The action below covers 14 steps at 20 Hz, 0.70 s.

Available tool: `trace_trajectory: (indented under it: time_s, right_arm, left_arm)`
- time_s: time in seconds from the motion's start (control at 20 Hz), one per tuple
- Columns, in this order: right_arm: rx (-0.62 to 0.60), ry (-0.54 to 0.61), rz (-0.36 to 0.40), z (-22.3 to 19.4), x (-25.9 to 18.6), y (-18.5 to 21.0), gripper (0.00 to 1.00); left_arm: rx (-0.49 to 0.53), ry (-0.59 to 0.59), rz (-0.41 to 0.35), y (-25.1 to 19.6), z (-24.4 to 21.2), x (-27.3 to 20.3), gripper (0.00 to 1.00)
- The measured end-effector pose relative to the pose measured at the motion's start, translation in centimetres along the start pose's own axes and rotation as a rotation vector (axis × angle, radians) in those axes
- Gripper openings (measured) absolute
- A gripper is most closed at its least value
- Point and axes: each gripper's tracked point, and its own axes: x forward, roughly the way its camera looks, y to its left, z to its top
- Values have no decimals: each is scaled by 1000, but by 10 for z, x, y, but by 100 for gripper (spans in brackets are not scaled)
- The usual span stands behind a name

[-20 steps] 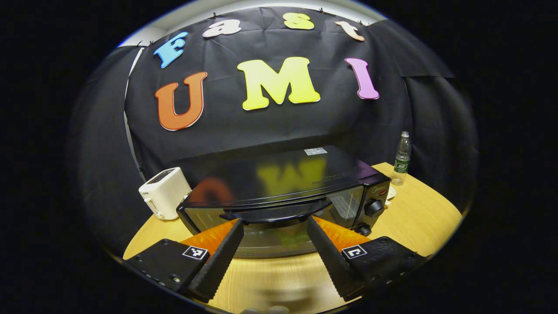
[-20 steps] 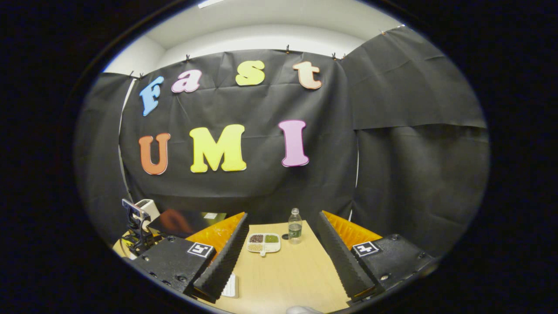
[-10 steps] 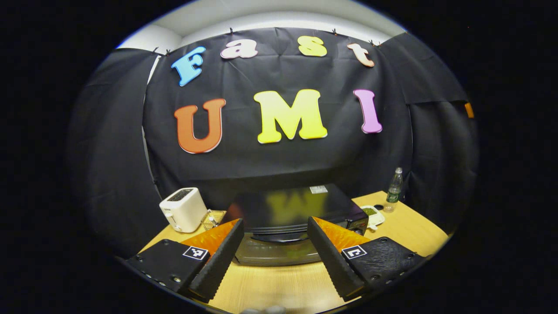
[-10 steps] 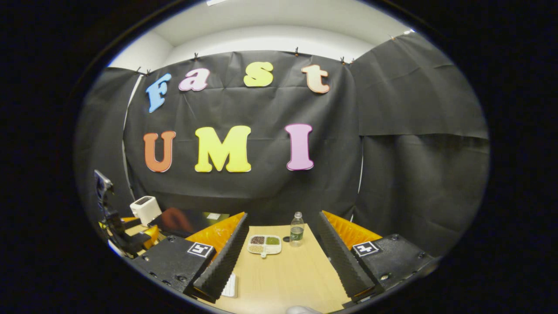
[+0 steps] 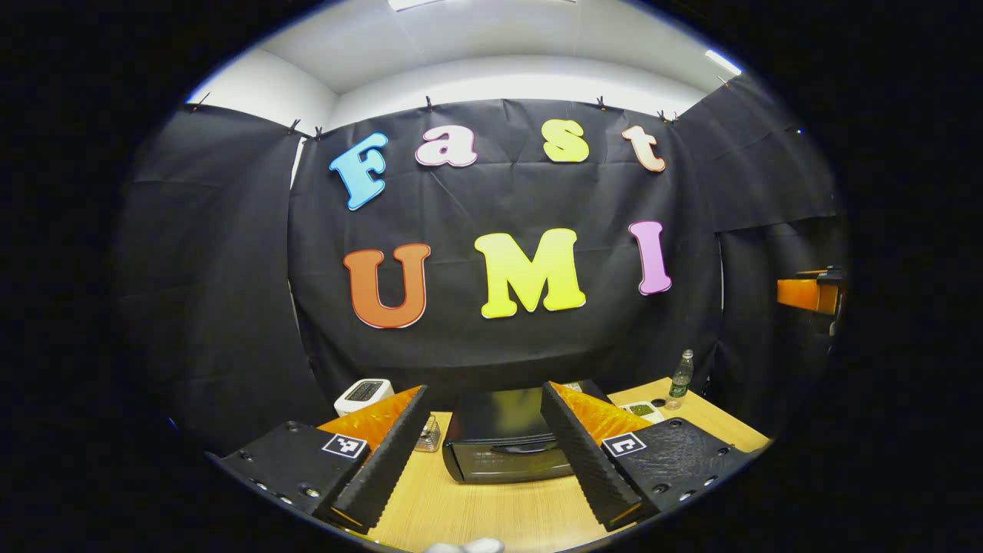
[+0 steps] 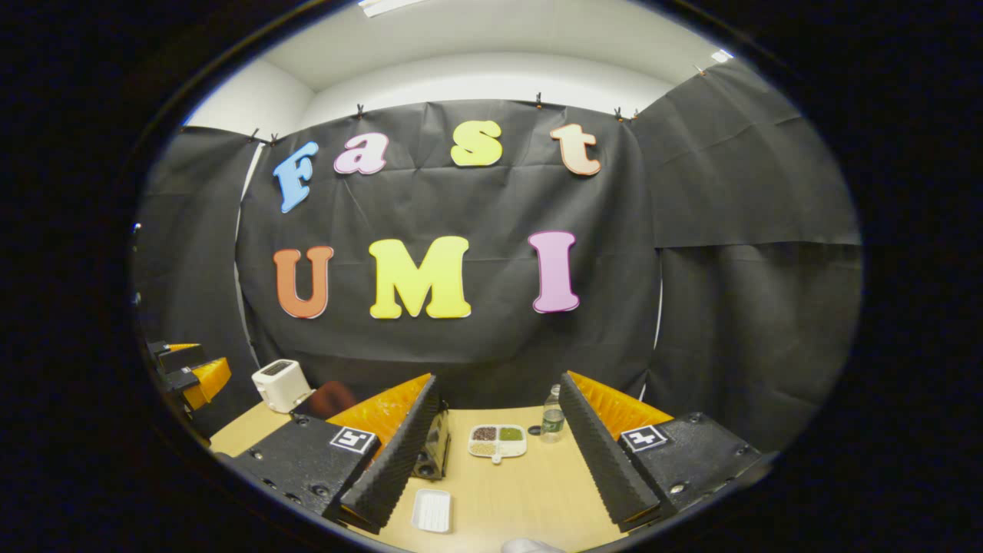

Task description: Open the electric oven with the left hand, put the food in, and close the electric oven.

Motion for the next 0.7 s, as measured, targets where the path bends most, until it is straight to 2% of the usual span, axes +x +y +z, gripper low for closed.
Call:
trace_trajectory:
  time_s: [0.05,0.3,0.7]
  right_arm:
    - [4,0,1,0,-2,3,95]
    - [-2,-15,9,6,-11,19,95]
    - [-23,-22,5,10,-21,24,95]
  left_arm:
    - [-3,-14,-3,1,7,-5,95]
    - [-41,-46,-36,-2,28,-19,95]
    - [-72,-85,-31,3,47,-24,95]
